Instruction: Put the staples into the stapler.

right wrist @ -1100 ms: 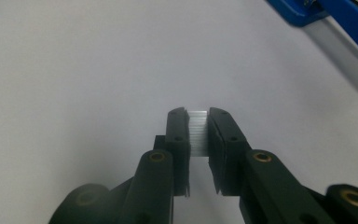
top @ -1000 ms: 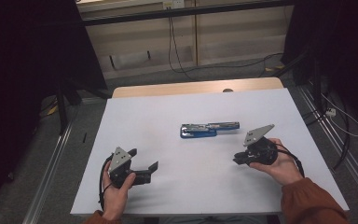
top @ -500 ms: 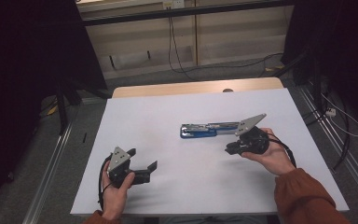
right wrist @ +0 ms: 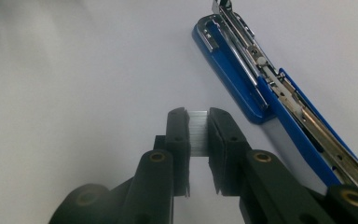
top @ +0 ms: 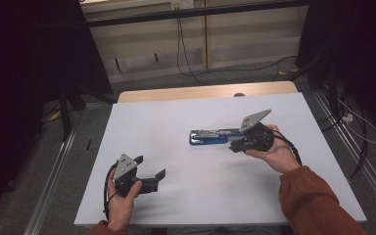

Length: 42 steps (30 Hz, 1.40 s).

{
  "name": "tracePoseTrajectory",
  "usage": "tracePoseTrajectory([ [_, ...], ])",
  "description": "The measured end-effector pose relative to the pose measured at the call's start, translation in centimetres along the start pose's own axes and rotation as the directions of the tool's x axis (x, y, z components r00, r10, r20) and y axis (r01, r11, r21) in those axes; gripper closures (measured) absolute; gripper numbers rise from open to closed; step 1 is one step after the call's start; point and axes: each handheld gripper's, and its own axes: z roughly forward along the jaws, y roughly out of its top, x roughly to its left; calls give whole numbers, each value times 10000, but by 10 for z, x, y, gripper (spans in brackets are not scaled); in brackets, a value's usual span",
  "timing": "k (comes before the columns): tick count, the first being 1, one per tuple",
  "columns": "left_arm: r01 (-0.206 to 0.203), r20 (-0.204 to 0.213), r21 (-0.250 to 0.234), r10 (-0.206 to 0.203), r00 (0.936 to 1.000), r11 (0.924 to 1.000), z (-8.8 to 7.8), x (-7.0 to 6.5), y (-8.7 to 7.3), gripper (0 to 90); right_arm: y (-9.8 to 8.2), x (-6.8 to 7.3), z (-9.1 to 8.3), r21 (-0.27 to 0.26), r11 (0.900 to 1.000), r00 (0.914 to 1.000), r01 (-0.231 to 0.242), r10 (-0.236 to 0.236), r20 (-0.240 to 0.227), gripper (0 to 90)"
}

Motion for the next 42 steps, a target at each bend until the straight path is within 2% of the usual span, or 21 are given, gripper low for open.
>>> tracePoseTrajectory([
  [3,8,16,-6,-8,10000,10000,0,0,0,40,5,-2,3,118,9999,9999,105,-105,17,791],
  [12,21,20,3,-21,10000,10000,0,0,0,40,16,-11,11,-54,9999,9999,-136,136,9,791],
  [19,-20,32,27,19,10000,10000,1,0,0,40,28,-20,14,-128,9993,9992,-344,346,218,791],
  [23,-7,33,-2,7,10000,10000,0,0,0,39,34,-24,19,13,9993,9990,-366,366,241,791],
  [30,16,27,-11,-16,10000,10000,0,0,0,39,42,-28,27,-49,9992,9987,-390,391,320,791],
  [42,-21,55,-24,21,10000,10000,0,0,0,40,52,-36,41,-582,9974,9988,-428,442,231,791],
])
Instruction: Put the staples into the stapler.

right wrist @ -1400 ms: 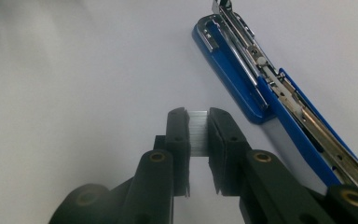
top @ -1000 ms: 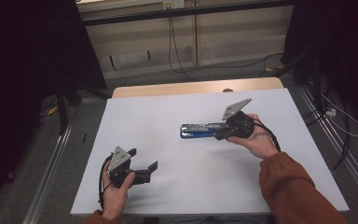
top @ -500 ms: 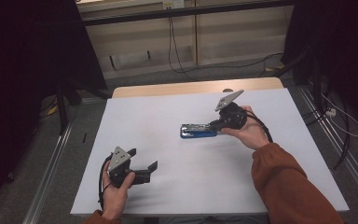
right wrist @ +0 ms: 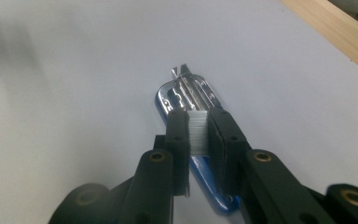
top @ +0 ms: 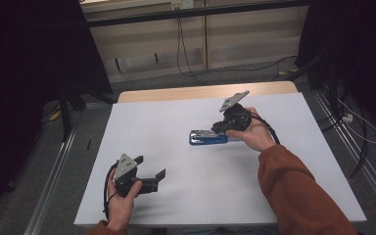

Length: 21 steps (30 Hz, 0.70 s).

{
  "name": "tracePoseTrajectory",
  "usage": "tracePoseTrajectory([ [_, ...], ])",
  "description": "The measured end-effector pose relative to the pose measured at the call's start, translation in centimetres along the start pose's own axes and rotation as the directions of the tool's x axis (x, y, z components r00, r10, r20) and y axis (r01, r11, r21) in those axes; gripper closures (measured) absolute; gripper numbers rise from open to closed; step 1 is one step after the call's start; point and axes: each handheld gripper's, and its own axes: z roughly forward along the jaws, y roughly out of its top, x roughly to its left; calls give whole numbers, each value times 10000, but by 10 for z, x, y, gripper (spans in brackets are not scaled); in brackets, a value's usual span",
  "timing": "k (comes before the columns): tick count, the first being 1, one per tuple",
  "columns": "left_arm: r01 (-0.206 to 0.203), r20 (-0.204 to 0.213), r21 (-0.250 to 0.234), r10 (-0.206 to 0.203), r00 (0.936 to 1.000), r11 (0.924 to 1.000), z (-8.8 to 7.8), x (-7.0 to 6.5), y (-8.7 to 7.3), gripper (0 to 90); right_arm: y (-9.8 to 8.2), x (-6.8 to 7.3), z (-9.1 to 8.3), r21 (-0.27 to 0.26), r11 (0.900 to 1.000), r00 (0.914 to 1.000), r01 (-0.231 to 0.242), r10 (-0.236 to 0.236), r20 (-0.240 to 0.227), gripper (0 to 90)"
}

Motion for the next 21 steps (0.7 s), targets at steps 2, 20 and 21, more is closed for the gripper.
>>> tracePoseTrajectory([
  [2,9,11,10,-9,10000,10000,0,0,0,40,2,-2,3,-13,10000,10000,31,-31,30,791],
  [20,52,35,7,-52,10000,10000,0,0,0,40,15,-14,23,-386,9985,9991,392,-386,176,790],
  [21,43,36,16,-43,10000,10000,0,0,0,40,15,-14,24,-382,9985,9992,389,-385,117,791],
])
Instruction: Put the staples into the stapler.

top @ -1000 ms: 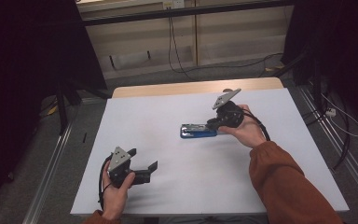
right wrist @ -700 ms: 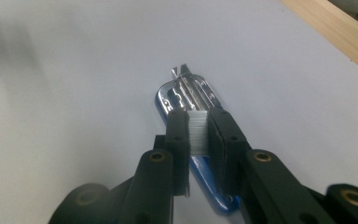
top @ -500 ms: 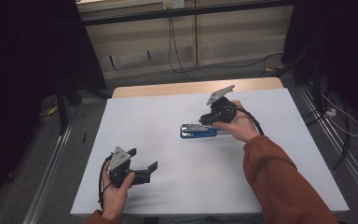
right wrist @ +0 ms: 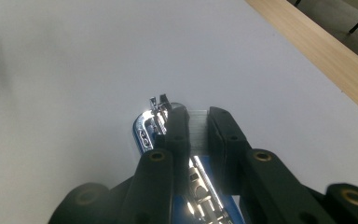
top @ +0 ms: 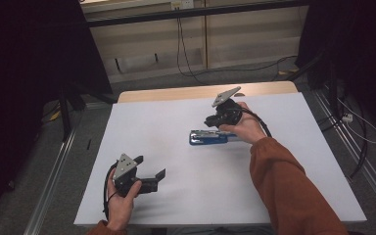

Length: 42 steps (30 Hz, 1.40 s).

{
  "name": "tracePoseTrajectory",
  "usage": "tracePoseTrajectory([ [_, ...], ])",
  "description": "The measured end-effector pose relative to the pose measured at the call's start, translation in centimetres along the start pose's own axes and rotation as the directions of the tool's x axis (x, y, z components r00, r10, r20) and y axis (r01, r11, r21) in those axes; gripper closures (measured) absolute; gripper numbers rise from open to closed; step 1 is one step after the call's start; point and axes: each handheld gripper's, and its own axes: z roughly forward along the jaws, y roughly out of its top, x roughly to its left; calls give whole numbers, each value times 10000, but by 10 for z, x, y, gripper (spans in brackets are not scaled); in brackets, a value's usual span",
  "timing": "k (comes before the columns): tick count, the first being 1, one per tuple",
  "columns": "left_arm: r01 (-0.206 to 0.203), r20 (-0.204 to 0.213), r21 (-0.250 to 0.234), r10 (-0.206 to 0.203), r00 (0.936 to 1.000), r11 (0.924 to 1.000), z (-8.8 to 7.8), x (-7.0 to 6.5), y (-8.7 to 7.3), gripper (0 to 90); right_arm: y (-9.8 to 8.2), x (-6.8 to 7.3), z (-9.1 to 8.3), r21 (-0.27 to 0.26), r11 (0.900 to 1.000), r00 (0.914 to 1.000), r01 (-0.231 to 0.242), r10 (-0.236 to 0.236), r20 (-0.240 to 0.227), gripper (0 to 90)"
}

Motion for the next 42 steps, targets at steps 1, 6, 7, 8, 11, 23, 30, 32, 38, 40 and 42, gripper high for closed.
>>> tracePoseTrajectory([
  [1,-8,2,10,8,10000,10000,0,0,0,40,0,-1,0,31,10000,10000,53,-53,-77,791],
  [6,-44,5,11,44,10000,10000,0,0,0,40,0,-5,2,190,9994,9992,276,-270,-303,791],
  [7,-15,10,15,15,10000,10000,1,0,0,40,0,-6,3,229,9990,9987,377,-369,-348,791],
  [8,-8,16,18,8,10000,10000,1,0,0,40,1,-6,4,277,9988,9986,392,-382,-352,791],
  [11,-46,33,30,46,10000,10000,1,0,0,40,3,-6,7,325,9977,9977,593,-581,-361,791],
  [23,11,64,75,-12,10000,10000,1,1,0,40,11,-8,24,401,9945,9873,970,-910,-1303,791],
  [30,81,-22,104,-80,10000,9999,1,2,-1,40,13,-9,35,555,9887,9772,1395,-1284,-1693,791],
  [32,60,12,83,-60,10000,9999,1,2,-1,40,13,-10,38,567,9865,9769,1534,-1428,-1589,791],
  [38,109,17,32,-109,9999,9999,0,2,-1,40,12,-11,47,587,9838,9711,1694,-1564,-1804,791],
  [40,44,16,52,-44,10000,10000,0,2,-1,40,13,-10,48,565,9822,9691,1791,-1662,-1821,791],
  [42,41,-16,56,-41,10000,10000,0,2,-1,40,14,-9,49,477,9794,9641,1963,-1840,-1913,791],
])
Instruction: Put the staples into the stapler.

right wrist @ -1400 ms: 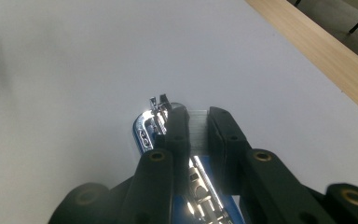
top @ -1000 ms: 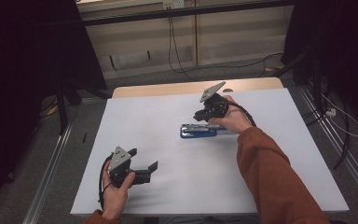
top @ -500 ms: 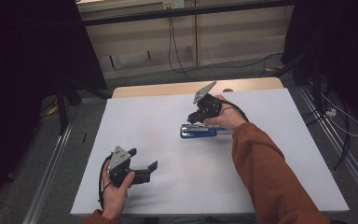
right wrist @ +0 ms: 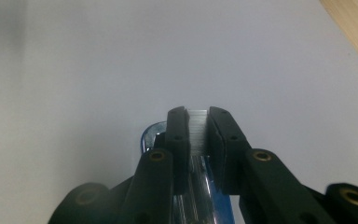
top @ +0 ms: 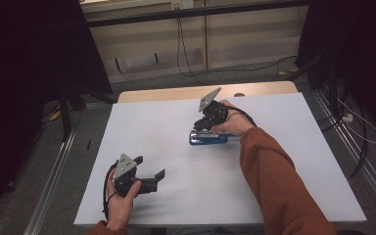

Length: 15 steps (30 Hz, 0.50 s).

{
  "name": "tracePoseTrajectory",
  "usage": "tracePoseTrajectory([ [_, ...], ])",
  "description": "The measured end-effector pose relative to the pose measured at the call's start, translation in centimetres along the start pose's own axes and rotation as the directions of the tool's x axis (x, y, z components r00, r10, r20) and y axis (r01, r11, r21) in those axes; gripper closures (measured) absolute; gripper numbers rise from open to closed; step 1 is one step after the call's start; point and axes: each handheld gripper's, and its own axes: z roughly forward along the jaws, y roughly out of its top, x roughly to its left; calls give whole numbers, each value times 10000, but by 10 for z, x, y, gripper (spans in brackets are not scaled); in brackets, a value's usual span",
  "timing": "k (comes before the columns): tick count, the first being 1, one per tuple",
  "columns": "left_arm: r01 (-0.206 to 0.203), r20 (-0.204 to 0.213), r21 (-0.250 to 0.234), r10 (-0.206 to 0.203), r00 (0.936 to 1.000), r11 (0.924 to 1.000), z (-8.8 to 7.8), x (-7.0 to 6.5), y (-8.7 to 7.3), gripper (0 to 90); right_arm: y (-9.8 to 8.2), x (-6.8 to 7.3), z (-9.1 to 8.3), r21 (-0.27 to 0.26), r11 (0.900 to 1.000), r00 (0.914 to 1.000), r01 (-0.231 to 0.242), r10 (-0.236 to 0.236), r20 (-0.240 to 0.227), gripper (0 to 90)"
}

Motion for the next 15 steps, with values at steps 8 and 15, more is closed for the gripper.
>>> tracePoseTrajectory([
  [8,2,-3,-3,-2,10000,10000,0,0,0,40,-1,-2,1,233,9992,9994,317,-315,-117,791],
  [15,54,-96,-9,-54,9999,10000,0,0,0,40,-4,-2,4,403,9983,9988,429,-420,-231,791],
])
